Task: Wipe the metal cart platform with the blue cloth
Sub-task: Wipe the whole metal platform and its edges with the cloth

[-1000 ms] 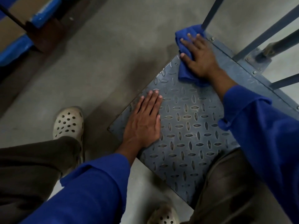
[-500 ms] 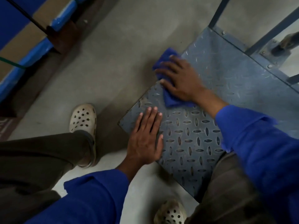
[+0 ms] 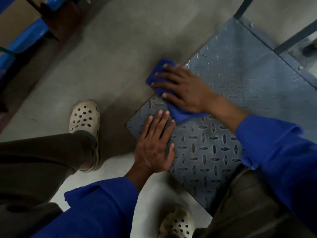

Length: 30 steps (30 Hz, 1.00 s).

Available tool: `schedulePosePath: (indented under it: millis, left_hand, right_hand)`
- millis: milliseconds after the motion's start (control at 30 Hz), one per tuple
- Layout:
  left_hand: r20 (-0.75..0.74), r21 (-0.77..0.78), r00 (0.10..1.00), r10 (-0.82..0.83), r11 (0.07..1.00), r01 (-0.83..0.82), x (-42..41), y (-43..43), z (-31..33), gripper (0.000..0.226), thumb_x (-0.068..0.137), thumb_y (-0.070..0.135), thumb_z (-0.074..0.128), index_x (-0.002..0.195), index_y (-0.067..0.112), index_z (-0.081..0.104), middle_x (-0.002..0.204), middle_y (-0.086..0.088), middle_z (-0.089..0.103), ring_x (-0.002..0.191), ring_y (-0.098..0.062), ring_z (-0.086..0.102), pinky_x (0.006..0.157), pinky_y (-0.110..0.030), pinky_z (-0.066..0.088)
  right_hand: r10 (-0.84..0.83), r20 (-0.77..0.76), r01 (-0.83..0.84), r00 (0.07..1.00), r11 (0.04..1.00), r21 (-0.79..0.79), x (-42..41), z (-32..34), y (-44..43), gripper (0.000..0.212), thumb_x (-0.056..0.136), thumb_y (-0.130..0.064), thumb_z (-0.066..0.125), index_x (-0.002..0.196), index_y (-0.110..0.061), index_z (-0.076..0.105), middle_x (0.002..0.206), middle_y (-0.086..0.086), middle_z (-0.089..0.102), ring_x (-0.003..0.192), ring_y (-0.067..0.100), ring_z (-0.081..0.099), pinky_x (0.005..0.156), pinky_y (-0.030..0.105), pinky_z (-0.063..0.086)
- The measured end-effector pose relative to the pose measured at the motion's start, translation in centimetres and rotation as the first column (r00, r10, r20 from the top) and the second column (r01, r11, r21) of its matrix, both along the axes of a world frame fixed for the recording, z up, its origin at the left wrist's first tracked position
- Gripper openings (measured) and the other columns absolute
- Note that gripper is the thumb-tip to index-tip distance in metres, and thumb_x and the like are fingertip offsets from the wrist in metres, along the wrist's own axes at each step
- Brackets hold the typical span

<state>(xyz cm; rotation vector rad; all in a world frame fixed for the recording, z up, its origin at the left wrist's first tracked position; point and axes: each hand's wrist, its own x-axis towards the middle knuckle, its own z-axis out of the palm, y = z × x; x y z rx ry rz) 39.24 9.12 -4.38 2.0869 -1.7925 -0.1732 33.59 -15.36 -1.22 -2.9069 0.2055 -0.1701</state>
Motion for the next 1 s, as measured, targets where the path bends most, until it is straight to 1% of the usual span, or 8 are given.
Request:
schedulePosePath:
  millis: [67, 133, 267, 333, 533, 733, 867, 1000]
  left_hand:
    - [-0.007, -0.022, 1.0, 0.016, 1.0, -0.016, -0.1, 0.0, 0.0, 0.072, 0.093, 0.034, 0.053, 0.156, -0.001, 0.047, 0.167, -0.023, 0.037, 0.159, -0.038, 0.03, 0.126, -0.06, 0.03]
    - [-0.015, -0.038, 1.0, 0.006, 0.999, -0.006, -0.1, 0.0, 0.0, 0.072, 0.092, 0.033, 0.054, 0.156, 0.0, 0.048, 0.167, -0.022, 0.037, 0.159, -0.038, 0.03, 0.126, -0.06, 0.03]
    - [-0.042, -0.066, 0.999, -0.001, 0.998, -0.001, 0.1, 0.2, -0.3, 0.072, 0.091, 0.032, 0.054, 0.156, 0.001, 0.047, 0.168, -0.021, 0.036, 0.16, -0.038, 0.028, 0.126, -0.06, 0.029]
    - [-0.051, -0.082, 0.999, 0.005, 0.997, -0.009, 0.0, 0.2, -0.4, 0.071, 0.091, 0.032, 0.053, 0.155, 0.001, 0.048, 0.168, -0.021, 0.036, 0.16, -0.038, 0.028, 0.126, -0.06, 0.029]
    - [-0.061, -0.089, 0.998, 0.031, 0.995, -0.036, -0.1, 0.1, -0.4, 0.066, 0.088, 0.03, 0.055, 0.147, 0.0, 0.059, 0.162, -0.023, 0.045, 0.157, -0.038, 0.035, 0.127, -0.058, 0.03]
    - [-0.09, -0.092, 0.995, 0.04, 0.995, -0.048, -0.2, 0.1, 0.0, 0.067, 0.089, 0.027, 0.053, 0.151, 0.004, 0.056, 0.166, -0.018, 0.041, 0.159, -0.036, 0.031, 0.128, -0.059, 0.026]
    - [-0.066, 0.056, 0.962, 0.263, 0.964, -0.26, -3.9, 2.0, 0.0, 0.062, 0.093, 0.025, 0.044, 0.154, 0.014, 0.049, 0.171, -0.016, 0.032, 0.163, -0.033, 0.02, 0.131, -0.058, 0.017]
    - [-0.156, 0.022, 0.937, 0.314, 0.949, -0.314, -5.2, 2.8, -0.7, 0.05, 0.101, 0.022, 0.04, 0.148, 0.013, 0.05, 0.166, -0.019, 0.04, 0.161, -0.035, 0.026, 0.133, -0.052, 0.014]
  right_hand:
    - [0.146, -0.028, -0.145, 0.989, 0.989, 0.036, 0.8, 0.4, 1.0, 0.052, 0.115, -0.048, 0.033, 0.159, -0.027, 0.052, 0.165, 0.004, 0.049, 0.162, 0.031, 0.031, 0.131, 0.052, 0.025]
    - [0.146, -0.021, -0.145, 0.989, 0.988, 0.059, 1.0, 0.5, -0.6, 0.053, 0.116, -0.048, 0.033, 0.158, -0.023, 0.053, 0.163, 0.007, 0.052, 0.16, 0.035, 0.034, 0.13, 0.052, 0.029]
    - [-0.182, 0.018, 0.181, 0.983, 0.983, 0.041, -0.7, 0.7, -5.6, 0.052, 0.117, -0.048, 0.036, 0.156, -0.02, 0.054, 0.161, 0.011, 0.052, 0.158, 0.04, 0.035, 0.127, 0.058, 0.031]
    - [-0.244, 0.038, 0.243, 0.969, 0.97, 0.027, -0.9, 0.6, -4.7, 0.049, 0.117, -0.046, 0.037, 0.155, -0.02, 0.056, 0.161, 0.011, 0.052, 0.158, 0.04, 0.035, 0.126, 0.058, 0.032]
    - [0.203, -0.01, -0.202, 0.979, 0.976, 0.084, 0.9, 1.0, 1.6, 0.049, 0.116, -0.041, 0.037, 0.16, -0.022, 0.05, 0.167, 0.005, 0.046, 0.163, 0.032, 0.027, 0.132, 0.052, 0.024]
    - [-0.208, 0.033, 0.206, 0.977, 0.976, 0.066, -0.5, 0.9, -3.9, 0.048, 0.117, -0.043, 0.039, 0.156, -0.021, 0.054, 0.162, 0.011, 0.051, 0.159, 0.037, 0.034, 0.127, 0.058, 0.031]
    - [0.049, 0.016, -0.05, 0.999, 0.996, 0.069, 0.9, 0.8, 2.9, 0.048, 0.116, -0.041, 0.04, 0.156, -0.02, 0.055, 0.164, 0.009, 0.05, 0.16, 0.034, 0.033, 0.131, 0.054, 0.026]
    - [0.229, 0.005, -0.229, 0.973, 0.967, 0.109, 1.4, 0.9, 4.4, 0.049, 0.117, -0.039, 0.037, 0.16, -0.02, 0.05, 0.168, 0.007, 0.045, 0.163, 0.031, 0.028, 0.13, 0.053, 0.028]
